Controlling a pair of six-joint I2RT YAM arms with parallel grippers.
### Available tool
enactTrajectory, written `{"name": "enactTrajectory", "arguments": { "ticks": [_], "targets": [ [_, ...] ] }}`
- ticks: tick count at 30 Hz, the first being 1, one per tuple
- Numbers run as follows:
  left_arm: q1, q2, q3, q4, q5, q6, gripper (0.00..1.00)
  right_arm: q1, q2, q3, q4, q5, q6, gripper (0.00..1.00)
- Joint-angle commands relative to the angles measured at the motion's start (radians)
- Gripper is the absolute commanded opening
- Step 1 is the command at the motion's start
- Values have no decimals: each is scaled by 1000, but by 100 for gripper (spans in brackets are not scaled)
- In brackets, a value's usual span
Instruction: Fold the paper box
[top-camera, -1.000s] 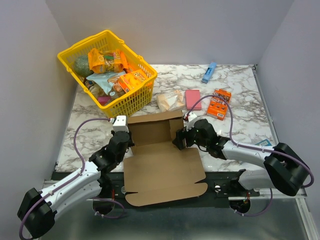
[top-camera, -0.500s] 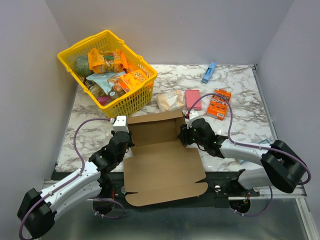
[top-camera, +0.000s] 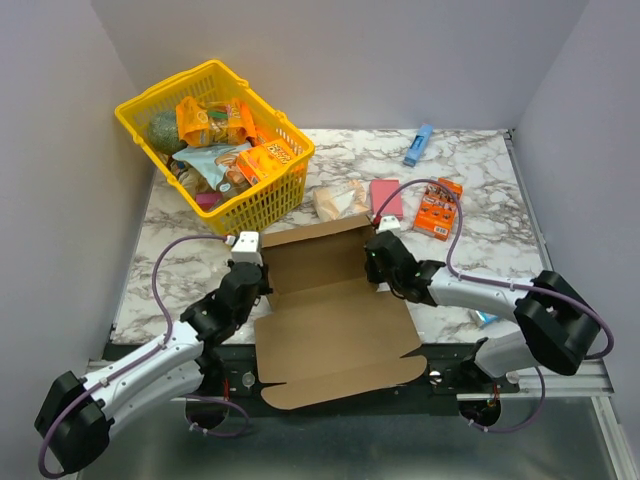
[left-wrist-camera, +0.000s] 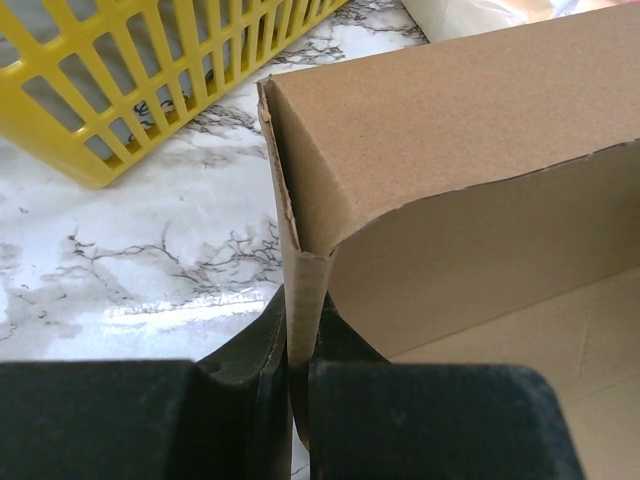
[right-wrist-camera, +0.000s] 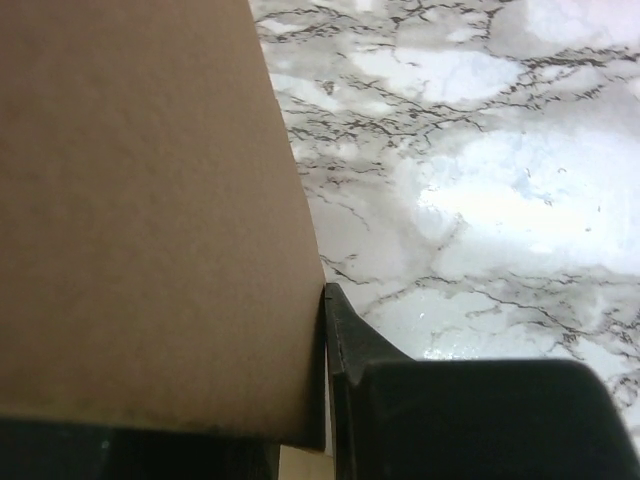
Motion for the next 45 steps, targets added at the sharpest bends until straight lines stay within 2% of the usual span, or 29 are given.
{"name": "enactTrajectory", "arguments": {
  "ticks": [1,5,8,9,12,17,19,24,31,45],
  "targets": [
    [0,5,25,65,28,-15,0,-24,43,49,-146,217,205,13],
    [0,50,37,67,19,-8,0,-21,34,43,-134,198,243,11],
    [0,85,59,47,-2,-24,0,-22,-6,13,-81,140,216,22],
    [-1,102,66,25,-24,-40,0,-21,-23,3,-72,117,205,29],
    [0,129,89,-19,-52,-54,0,-22,-90,-32,-44,102,190,41],
    [0,139,95,-33,-50,-57,0,-22,-190,-53,-32,97,167,45],
    [0,140,97,-31,-44,-55,0,-22,-230,-52,-30,102,155,52],
    [-1,145,99,-36,-33,-55,0,-21,-290,-41,-30,99,127,57],
    [-1,139,95,-35,-24,-48,0,-21,-339,-29,-22,86,89,57],
    [-1,122,85,-7,16,-38,0,-21,-189,26,94,83,26,56]
  ]
}}
